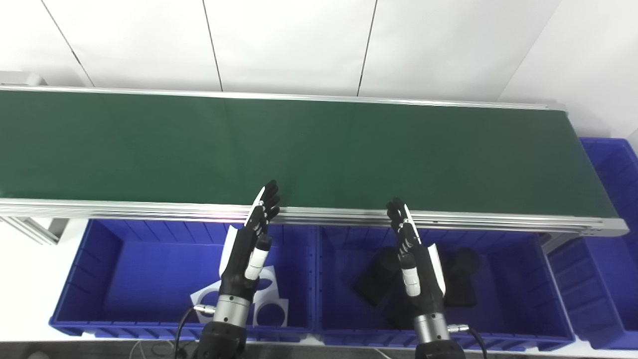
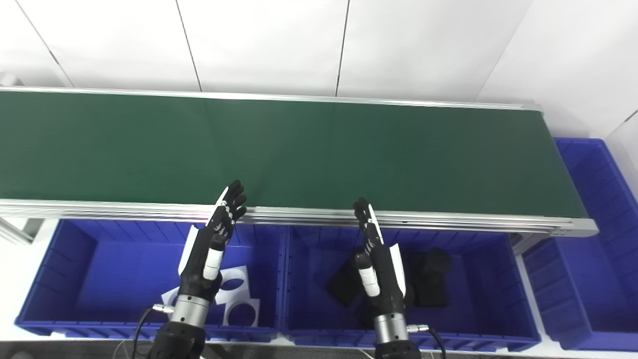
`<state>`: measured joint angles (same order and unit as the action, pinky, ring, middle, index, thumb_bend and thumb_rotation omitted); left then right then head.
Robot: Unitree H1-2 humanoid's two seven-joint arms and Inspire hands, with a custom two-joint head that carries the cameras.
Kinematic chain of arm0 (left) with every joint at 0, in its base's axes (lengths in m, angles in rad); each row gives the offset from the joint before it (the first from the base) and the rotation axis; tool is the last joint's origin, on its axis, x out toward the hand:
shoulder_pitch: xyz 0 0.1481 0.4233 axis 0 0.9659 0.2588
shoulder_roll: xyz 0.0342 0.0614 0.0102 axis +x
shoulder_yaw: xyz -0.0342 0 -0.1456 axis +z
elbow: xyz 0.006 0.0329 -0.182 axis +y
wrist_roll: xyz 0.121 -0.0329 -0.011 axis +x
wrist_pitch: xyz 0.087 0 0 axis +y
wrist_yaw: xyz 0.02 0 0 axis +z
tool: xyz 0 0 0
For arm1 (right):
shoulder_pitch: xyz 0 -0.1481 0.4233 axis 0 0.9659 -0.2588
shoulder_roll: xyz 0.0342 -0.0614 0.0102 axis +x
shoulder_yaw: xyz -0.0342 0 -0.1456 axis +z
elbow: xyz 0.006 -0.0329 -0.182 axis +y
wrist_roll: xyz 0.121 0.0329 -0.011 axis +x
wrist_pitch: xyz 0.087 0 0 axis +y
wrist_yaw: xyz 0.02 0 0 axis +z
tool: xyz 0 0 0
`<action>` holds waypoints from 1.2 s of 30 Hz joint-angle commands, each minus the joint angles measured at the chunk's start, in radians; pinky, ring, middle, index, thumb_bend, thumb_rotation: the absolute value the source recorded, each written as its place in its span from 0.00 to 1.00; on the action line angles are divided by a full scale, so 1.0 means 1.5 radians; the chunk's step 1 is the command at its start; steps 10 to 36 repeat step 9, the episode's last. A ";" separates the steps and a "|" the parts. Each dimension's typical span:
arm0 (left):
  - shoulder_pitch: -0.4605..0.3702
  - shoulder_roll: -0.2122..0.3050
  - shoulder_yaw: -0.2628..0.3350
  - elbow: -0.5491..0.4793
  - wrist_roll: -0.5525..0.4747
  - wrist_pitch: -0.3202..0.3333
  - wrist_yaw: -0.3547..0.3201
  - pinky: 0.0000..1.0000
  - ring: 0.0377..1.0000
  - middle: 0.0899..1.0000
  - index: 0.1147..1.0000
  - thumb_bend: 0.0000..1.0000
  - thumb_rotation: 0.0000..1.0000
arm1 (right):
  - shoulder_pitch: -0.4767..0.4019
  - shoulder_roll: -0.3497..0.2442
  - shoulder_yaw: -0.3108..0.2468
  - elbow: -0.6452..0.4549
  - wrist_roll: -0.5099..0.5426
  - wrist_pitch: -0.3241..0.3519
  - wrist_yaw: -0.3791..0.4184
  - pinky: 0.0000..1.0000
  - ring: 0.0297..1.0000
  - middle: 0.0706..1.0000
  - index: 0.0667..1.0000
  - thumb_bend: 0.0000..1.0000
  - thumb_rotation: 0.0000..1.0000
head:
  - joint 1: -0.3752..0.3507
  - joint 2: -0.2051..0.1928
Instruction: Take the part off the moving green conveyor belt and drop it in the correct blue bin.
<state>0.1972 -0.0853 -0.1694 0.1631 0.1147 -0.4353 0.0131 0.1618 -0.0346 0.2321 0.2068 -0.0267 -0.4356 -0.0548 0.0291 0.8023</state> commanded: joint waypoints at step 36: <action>-0.003 0.002 -0.010 -0.005 0.020 -0.022 0.026 0.90 0.93 0.95 0.93 0.85 1.00 | 0.002 0.013 -0.015 -0.007 -0.017 -0.023 0.008 0.98 0.96 0.95 0.97 0.89 1.00 | -0.005 -0.023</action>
